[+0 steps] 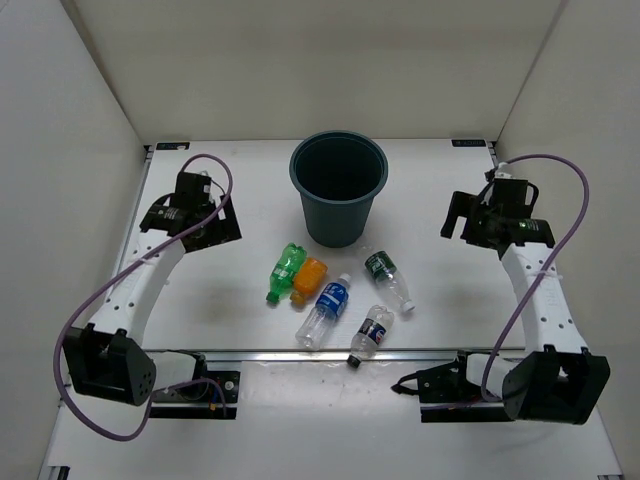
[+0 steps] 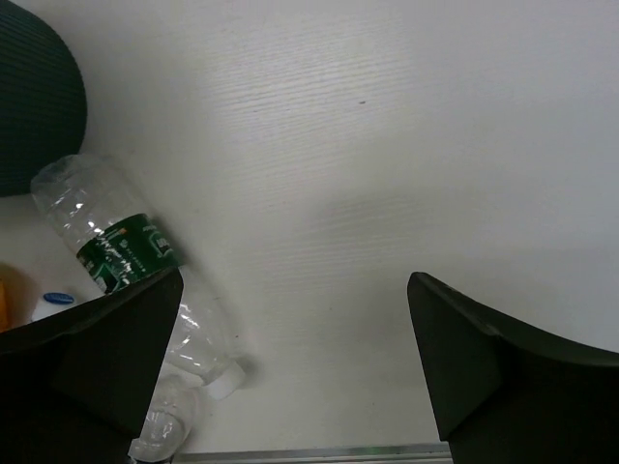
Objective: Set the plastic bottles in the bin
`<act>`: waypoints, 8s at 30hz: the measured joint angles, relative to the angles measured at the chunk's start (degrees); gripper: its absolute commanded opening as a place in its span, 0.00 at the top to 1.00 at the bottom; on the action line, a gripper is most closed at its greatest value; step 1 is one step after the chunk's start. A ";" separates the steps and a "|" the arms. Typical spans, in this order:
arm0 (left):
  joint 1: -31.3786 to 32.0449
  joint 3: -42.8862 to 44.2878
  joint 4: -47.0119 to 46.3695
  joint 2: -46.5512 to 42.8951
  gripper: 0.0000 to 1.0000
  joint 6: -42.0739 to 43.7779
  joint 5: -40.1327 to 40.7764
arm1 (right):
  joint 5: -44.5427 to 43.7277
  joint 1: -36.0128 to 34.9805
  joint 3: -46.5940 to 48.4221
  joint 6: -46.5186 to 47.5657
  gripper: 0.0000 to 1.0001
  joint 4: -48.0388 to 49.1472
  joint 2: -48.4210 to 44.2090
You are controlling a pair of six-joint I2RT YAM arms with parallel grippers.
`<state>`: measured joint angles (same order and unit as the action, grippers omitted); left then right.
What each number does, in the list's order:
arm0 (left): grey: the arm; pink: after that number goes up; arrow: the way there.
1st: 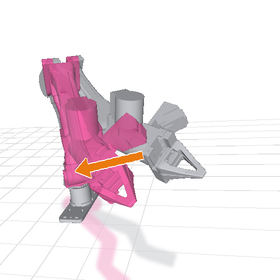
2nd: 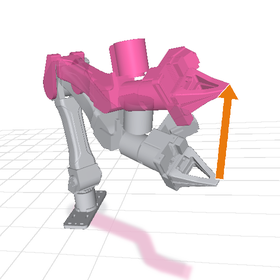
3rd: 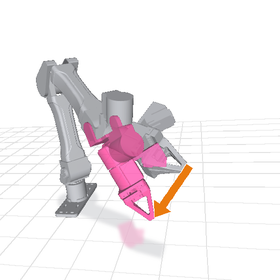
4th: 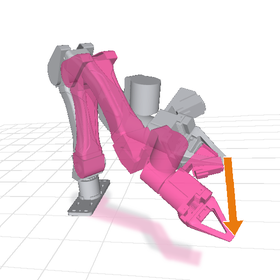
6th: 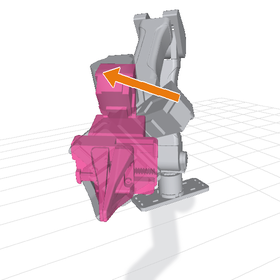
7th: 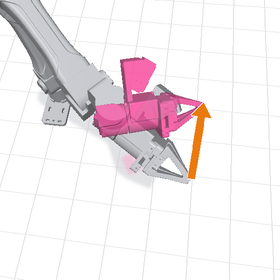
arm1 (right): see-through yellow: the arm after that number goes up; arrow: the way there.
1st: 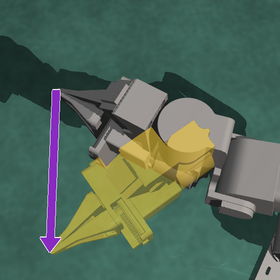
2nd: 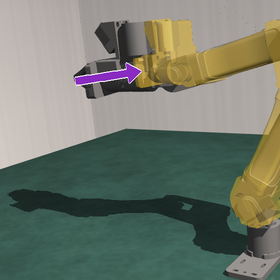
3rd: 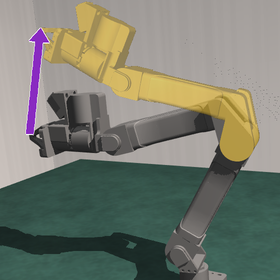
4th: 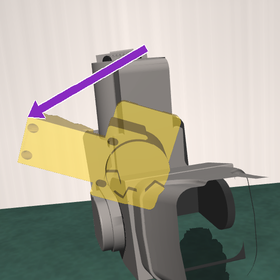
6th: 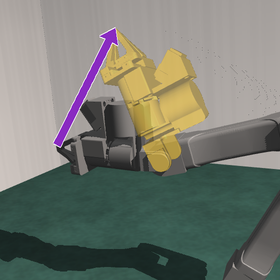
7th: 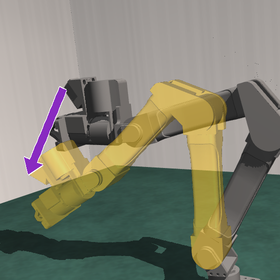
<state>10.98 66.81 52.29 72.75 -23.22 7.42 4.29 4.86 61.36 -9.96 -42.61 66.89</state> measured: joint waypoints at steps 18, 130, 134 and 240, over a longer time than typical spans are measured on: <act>21.14 -2.93 -7.98 9.40 0.01 9.03 -9.99 | 0.11 -12.79 -1.64 2.43 0.01 2.05 -1.49; 11.47 -28.46 -12.07 -19.98 0.01 -9.29 -7.48 | 0.79 -30.42 40.15 8.98 0.56 35.58 30.77; 12.24 -28.44 -12.33 -21.42 0.02 -8.35 -8.33 | 2.14 -31.06 44.35 10.23 0.53 34.60 40.06; 12.50 -23.02 -19.17 -18.29 0.01 -5.90 -8.59 | -4.15 -51.71 -26.51 -39.39 0.31 6.82 -0.70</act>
<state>23.49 43.79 33.12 54.46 -29.12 -1.17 0.14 -46.85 34.85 -49.34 -35.79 66.19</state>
